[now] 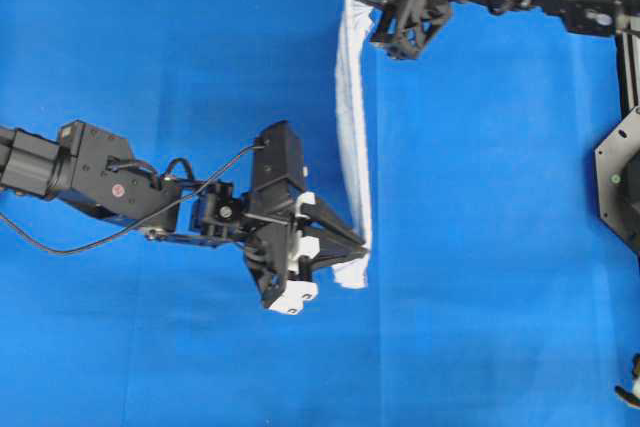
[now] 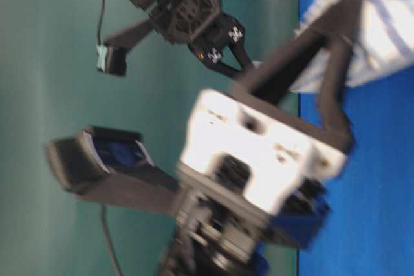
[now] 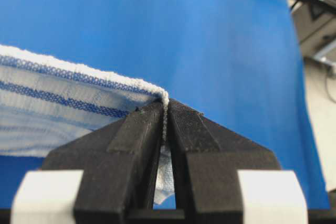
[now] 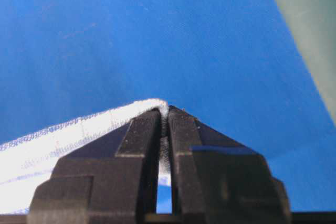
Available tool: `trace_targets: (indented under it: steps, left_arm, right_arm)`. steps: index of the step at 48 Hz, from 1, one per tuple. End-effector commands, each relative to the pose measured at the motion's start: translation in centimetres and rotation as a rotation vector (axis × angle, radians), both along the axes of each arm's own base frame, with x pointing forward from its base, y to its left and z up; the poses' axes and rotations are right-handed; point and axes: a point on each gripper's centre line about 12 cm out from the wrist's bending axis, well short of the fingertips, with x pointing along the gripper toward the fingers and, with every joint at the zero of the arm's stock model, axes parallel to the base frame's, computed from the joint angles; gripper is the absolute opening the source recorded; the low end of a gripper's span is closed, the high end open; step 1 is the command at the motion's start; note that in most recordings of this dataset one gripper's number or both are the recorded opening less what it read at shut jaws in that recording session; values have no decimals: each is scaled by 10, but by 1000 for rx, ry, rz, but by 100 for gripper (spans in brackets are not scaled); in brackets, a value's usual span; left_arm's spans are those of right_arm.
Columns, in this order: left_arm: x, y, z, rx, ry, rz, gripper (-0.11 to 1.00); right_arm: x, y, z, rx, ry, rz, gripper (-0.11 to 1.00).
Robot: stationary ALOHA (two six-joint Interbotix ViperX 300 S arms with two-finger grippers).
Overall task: Fold the blue towel.
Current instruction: 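Lift the strip and rotate it vertical, right gripper moving to top, then lower the strip, open both grippers, and move them to the top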
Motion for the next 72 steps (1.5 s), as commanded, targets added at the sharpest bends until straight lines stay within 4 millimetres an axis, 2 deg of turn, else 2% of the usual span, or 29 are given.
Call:
trace_targets:
  steps: [1, 20, 30, 43, 45, 49, 51, 54, 57, 60, 62, 66, 72]
  left_arm:
    - [-7, -5, 18, -27, -44, 2, 3]
    - [-31, -4, 4, -25, -7, 3, 3]
    - [-41, -1, -2, -28, 18, 12, 3]
    - [-42, 1, -7, -25, 33, 18, 3]
    - [-42, 2, -8, -25, 34, 21, 3]
    - [-42, 3, -10, -28, 41, 25, 4]
    - [-42, 3, -10, -33, 42, 31, 8]
    - [-42, 5, -11, -49, 50, 52, 22]
    - [-44, 6, -11, -56, 55, 59, 40]
    - [-46, 6, -11, -55, 58, 58, 61]
    - [-49, 7, -10, -55, 61, 57, 73]
    - [-57, 8, -5, -56, 75, 53, 89]
    - [-68, 13, 9, -54, 100, 46, 84]
  right_arm:
    - [15, -4, 14, -27, -37, 13, 4]
    - [51, -9, -6, -20, -9, 46, 4]
    - [59, -8, -14, -8, 8, 58, 4]
    - [62, -6, -25, 6, 29, 62, 5]
    - [62, -5, -25, 7, 30, 64, 7]
    - [63, -5, -24, 1, 25, 66, 24]
    - [62, -5, -25, 0, 25, 65, 37]
    - [63, -5, -24, -4, 19, 63, 57]
    - [63, -6, -23, -11, 14, 63, 75]
    - [63, -5, -23, -16, 18, 69, 88]
    - [63, -5, -22, -17, 19, 72, 91]
    - [60, -4, -19, -19, 19, 74, 86]
    - [53, 0, -3, -23, 3, 80, 87]
